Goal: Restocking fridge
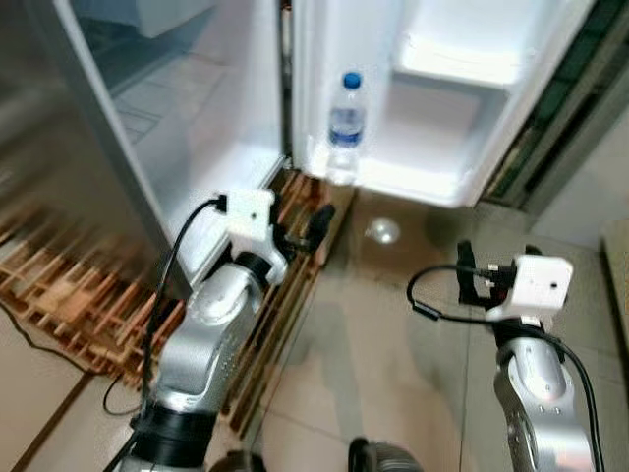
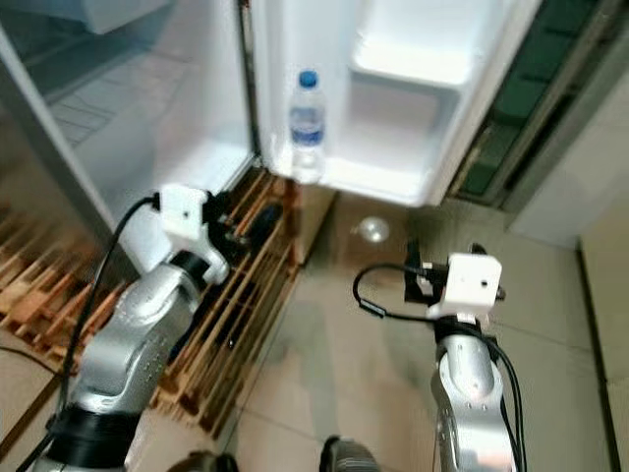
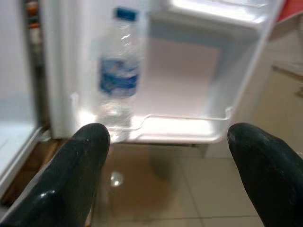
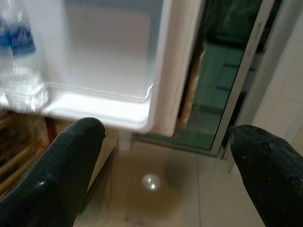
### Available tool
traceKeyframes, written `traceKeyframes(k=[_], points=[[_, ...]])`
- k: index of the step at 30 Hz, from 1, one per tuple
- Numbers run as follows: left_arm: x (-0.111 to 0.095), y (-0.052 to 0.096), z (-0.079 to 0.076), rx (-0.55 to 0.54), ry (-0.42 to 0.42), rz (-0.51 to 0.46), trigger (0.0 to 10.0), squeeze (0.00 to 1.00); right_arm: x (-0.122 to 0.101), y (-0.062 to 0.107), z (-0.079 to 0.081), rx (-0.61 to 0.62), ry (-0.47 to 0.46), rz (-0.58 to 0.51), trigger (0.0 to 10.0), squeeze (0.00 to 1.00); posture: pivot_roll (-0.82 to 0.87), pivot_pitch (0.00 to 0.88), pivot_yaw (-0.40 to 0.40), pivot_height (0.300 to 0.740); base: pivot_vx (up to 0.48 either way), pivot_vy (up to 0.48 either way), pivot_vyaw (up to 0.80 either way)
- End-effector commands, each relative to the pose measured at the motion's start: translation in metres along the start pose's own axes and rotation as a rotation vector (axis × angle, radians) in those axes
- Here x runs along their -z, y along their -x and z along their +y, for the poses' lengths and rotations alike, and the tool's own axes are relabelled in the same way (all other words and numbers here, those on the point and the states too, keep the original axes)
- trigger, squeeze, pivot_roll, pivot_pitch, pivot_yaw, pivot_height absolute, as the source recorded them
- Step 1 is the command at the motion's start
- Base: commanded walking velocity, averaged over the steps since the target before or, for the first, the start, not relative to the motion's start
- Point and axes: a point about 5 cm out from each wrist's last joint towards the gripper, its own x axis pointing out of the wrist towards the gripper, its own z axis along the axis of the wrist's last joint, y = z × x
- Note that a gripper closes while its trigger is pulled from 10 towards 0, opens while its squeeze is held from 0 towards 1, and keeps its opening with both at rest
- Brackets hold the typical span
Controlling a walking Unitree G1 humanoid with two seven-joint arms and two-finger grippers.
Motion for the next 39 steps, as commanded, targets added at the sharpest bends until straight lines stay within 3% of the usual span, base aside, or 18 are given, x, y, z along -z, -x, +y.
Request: traceKeyframes(k=[1, 16, 19, 24, 33, 39], points=[[-0.004, -0.004, -0.003, 0.026, -0.017, -0.018, 10.0, 0.00, 0.000, -0.002, 0.000, -0.006, 0.004, 0.007, 10.0, 0.18, -0.18, 0.021, 0.027, 0.740, 0.480, 0.000, 0.00], [-0.003, -0.014, -0.007, 0.052, -0.005, -0.041, 10.0, 0.00, 0.000, -0.007, 0.004, -0.035, 0.007, 0.017, 10.0, 0.18, -0.19, 0.015, 0.024, 0.740, 0.480, 0.000, 0.00], [-0.006, -0.014, -0.011, 0.079, -0.038, -0.067, 10.0, 0.00, 0.002, -0.008, 0.006, -0.044, 0.006, 0.030, 10.0, 0.18, -0.19, 0.017, 0.024, 0.740, 0.480, 0.000, 0.00], [-0.005, -0.015, -0.014, 0.099, -0.057, -0.050, 10.0, 0.00, 0.001, -0.006, 0.006, -0.045, -0.004, 0.019, 10.0, 0.19, -0.19, 0.021, 0.025, 0.740, 0.000, 0.000, -0.65], [-0.007, -0.018, -0.019, 0.133, -0.039, -0.054, 10.0, 0.00, 0.001, -0.006, 0.008, -0.054, -0.007, 0.016, 10.0, 0.19, -0.19, 0.024, 0.027, 0.740, 0.000, 0.000, 0.00], [-0.004, -0.017, -0.032, 0.241, -0.019, -0.001, 10.0, 0.00, 0.004, -0.004, 0.006, -0.037, -0.006, 0.028, 10.0, 0.18, -0.20, 0.023, 0.034, 0.740, 0.000, 0.000, 0.00]])
